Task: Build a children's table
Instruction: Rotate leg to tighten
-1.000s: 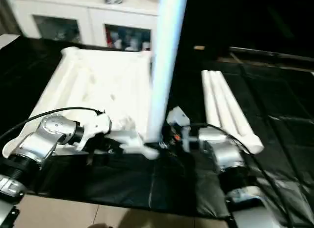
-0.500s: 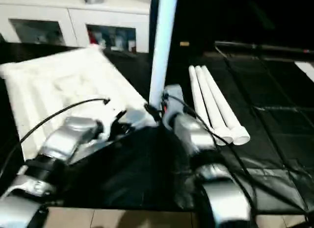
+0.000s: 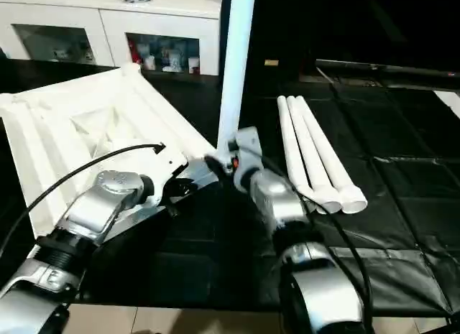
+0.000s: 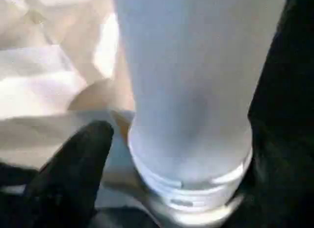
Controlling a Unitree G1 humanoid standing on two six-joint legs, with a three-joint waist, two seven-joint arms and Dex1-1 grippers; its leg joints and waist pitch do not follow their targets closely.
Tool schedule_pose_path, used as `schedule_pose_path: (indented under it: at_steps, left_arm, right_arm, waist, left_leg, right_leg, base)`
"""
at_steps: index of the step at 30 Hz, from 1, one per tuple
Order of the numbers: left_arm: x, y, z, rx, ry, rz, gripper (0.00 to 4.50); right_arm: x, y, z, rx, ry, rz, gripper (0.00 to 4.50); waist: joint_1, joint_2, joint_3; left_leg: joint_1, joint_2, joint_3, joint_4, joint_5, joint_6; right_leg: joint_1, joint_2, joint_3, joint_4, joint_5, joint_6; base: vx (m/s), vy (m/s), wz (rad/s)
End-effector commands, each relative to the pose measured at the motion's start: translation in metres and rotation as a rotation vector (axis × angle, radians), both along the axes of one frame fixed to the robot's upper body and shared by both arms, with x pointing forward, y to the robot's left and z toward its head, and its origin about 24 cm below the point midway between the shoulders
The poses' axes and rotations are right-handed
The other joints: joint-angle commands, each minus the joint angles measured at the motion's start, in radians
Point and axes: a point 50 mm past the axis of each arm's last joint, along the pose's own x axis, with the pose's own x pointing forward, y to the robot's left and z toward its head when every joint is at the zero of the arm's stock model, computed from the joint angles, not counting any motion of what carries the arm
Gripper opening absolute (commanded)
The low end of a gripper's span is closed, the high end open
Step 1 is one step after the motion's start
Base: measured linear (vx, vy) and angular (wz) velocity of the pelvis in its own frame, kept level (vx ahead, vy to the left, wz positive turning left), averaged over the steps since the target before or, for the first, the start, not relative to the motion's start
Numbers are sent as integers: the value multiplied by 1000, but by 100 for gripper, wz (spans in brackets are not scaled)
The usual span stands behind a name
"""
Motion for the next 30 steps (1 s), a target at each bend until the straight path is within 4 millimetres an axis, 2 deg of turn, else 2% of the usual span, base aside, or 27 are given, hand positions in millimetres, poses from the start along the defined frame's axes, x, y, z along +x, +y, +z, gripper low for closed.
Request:
schedule_pose_path:
  at_steps: [1, 3, 4, 8, 13, 16, 21, 23, 26, 27, 30]
  left_arm:
    - [2, -6, 10, -22, -65, -66, 0]
    - [0, 2, 7, 9, -58, -106, 0]
    - [0, 3, 7, 10, -58, -108, 0]
    - [-4, 12, 4, 30, -45, -207, 0]
    - [-8, 20, 1, 64, -14, -288, 0]
    - [-16, 23, 0, 70, 13, -410, 0]
    - [-24, 28, -4, 109, 39, -556, 0]
    - [-25, 28, -4, 109, 41, -577, 0]
    - [-26, 26, -4, 110, 48, -614, 0]
    - [-27, 26, -4, 108, 49, -624, 0]
    - [-26, 26, -3, 104, 47, -641, 0]
  right_arm:
    - [-11, -1, -15, -27, 49, 55, 441]
    - [-13, -19, -11, -7, 12, 89, 441]
    - [-14, -19, -11, -4, 9, 93, 441]
    - [-25, -42, 4, 36, -71, 286, 441]
    - [-30, -60, 14, -17, -105, 401, 441]
    - [-32, -69, 22, -68, -135, 491, 441]
    - [-33, -70, 27, -117, -128, 585, 441]
    - [-34, -67, 26, -125, -121, 614, 441]
    - [-36, -60, 23, -142, -116, 674, 441]
    - [-37, -57, 23, -143, -115, 688, 427]
    - [-37, -51, 22, -113, -94, 729, 399]
  waist:
    - [4, 9, -62]
    - [11, 11, -58]
    - [11, 10, -60]
    - [14, 11, -59]
    - [19, 10, -62]
    - [24, 8, -63]
    - [38, 9, -63]
    - [40, 6, -62]
    - [43, 8, -60]
    - [44, 5, -59]
    - [50, 7, -60]
  left_leg:
    - [15, 44, -11, -53, -130, 43]
    - [17, 46, -10, -54, -156, 44]
    - [18, 47, -10, -54, -161, 42]
    - [15, 48, -10, -53, -174, 45]
    - [13, 50, -10, -48, -132, 61]
    - [13, 52, -8, -45, -124, 69]
    - [16, 55, -5, -44, -125, 68]
    - [15, 56, -6, -46, -137, 61]
    - [17, 58, -7, -49, -170, 42]
    - [16, 57, -7, -50, -173, 37]
    - [16, 57, -7, -49, -175, 35]
  right_leg:
    - [49, -78, 37, -60, 76, -249]
    - [48, -79, 37, -67, 39, -240]
    - [49, -78, 37, -66, 35, -239]
    - [51, -77, 33, -68, 24, -241]
    - [52, -76, 27, -59, 80, -255]
    - [50, -78, 27, -56, 90, -265]
    - [45, -77, 25, -54, 68, -269]
    - [44, -79, 24, -54, 52, -267]
    - [42, -82, 26, -58, 1, -259]
    - [43, -82, 26, -58, -9, -256]
    - [42, -83, 28, -58, -22, -250]
  base:
    - [0, 0, 0]
    - [0, 0, 0]
    - [0, 0, 0]
    - [0, 0, 0]
    - [0, 0, 0]
    - [0, 0, 0]
    - [0, 0, 0]
    - [0, 0, 0]
    - [0, 0, 0]
    - [0, 0, 0]
    - [0, 0, 0]
